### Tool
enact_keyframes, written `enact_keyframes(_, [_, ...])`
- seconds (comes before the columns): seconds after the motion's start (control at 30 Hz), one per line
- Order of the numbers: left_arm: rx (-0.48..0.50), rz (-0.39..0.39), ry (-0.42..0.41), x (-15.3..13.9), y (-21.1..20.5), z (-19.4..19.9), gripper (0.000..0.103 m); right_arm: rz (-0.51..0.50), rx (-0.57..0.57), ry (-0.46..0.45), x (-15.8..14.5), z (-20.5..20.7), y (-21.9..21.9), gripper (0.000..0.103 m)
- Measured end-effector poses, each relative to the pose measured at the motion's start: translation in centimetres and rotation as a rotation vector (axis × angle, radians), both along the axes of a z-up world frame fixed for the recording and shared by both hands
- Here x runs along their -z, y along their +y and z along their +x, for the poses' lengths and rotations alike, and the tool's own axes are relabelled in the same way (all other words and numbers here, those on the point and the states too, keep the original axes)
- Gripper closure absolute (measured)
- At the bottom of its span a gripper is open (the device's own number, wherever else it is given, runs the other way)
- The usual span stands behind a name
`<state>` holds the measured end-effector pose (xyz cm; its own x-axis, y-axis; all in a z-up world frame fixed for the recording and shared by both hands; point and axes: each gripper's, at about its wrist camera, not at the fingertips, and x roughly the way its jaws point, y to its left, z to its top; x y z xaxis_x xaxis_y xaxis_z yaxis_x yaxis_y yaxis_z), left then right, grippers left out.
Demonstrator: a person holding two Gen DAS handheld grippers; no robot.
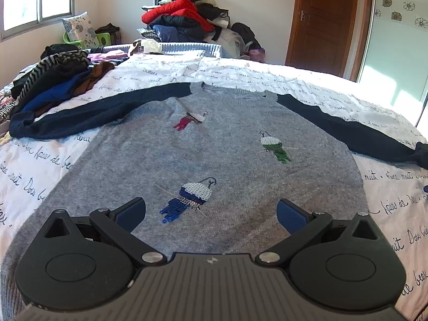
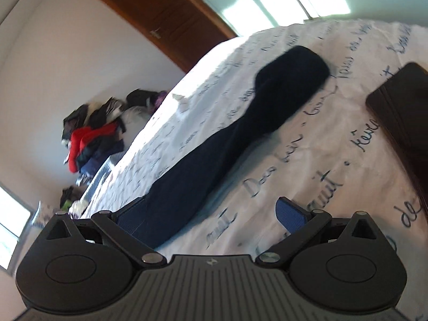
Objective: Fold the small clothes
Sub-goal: 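Grasp the cuff of a navy sleeve with the right gripper, then lift the navy sleeve and carry it across the sweater body toward the collar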
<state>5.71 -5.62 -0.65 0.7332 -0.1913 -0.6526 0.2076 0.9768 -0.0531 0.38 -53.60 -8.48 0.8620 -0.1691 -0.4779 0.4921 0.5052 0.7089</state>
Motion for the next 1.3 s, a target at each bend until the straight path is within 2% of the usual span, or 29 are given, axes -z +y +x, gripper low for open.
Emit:
enact_keyframes(0.1, [0.001, 0.038, 0.016, 0.7, -0.9, 0.7, 0.000, 0.085, 0.068, -0.076, 1.7, 0.6, -3.2, 0.000])
enact_keyframes(0.23, [-0.001, 0.051, 0.030, 1.4, -1.8, 1.5, 0.000, 0.065, 0.186, -0.096, 1.8, 1.6, -6.1, 0.000])
enact_keyframes(0.37, [-0.003, 0.049, 0.051, 1.7, -2.1, 2.3, 0.000, 0.122, 0.290, -0.145, 2.7, 1.9, -9.4, 0.003])
enact_keyframes(0.43, [-0.009, 0.047, 0.072, 1.8, -2.2, 2.8, 0.000, 0.120, 0.316, -0.118, 2.9, 2.4, -10.0, 0.015])
enact_keyframes(0.5, [-0.010, 0.029, 0.096, 1.9, -2.2, 3.3, 0.000, 0.133, 0.346, -0.094, 3.3, 2.8, -10.8, 0.046])
enact_keyframes(0.53, [-0.010, 0.017, 0.106, 2.0, -2.1, 3.5, 0.000, 0.155, 0.357, -0.087, 3.7, 2.9, -11.3, 0.053])
enact_keyframes(0.6, [-0.006, -0.003, 0.118, 2.0, -2.0, 3.7, 0.000, 0.193, 0.367, -0.096, 4.4, 3.0, -12.0, 0.073])
enact_keyframes(0.63, [-0.001, -0.010, 0.122, 2.0, -1.9, 3.8, 0.000, 0.197, 0.370, -0.099, 4.6, 2.9, -12.1, 0.078])
enact_keyframes(0.67, [0.005, -0.015, 0.121, 2.0, -1.9, 3.9, 0.000, 0.191, 0.372, -0.103, 4.4, 2.7, -12.1, 0.087])
enact_keyframes(0.7, [0.006, -0.015, 0.114, 1.9, -1.9, 3.9, 0.000, 0.178, 0.374, -0.111, 4.2, 2.4, -12.0, 0.091])
enact_keyframes(0.83, [-0.028, -0.017, 0.041, 1.3, -1.5, 3.7, 0.000, 0.105, 0.385, -0.154, 2.3, 0.7, -11.6, 0.094])
enact_keyframes(0.93, [-0.036, -0.064, 0.026, 0.8, -0.9, 3.9, 0.000, -0.012, 0.380, -0.169, -0.3, 0.1, -10.8, 0.094])
enact_keyframes(1.0, [-0.035, -0.049, 0.036, 0.8, -0.8, 4.3, 0.000, -0.114, 0.362, -0.159, -2.1, 0.3, -9.7, 0.094])
enact_keyframes(1.1, [-0.044, 0.046, 0.026, 1.2, -1.3, 4.8, 0.000, -0.278, 0.283, -0.098, -4.0, 2.0, -7.2, 0.094])
enact_keyframes(1.3, [-0.041, 0.118, -0.004, 1.6, -0.9, 5.0, 0.000, -0.404, 0.026, -0.043, -4.5, 7.0, -0.5, 0.094])
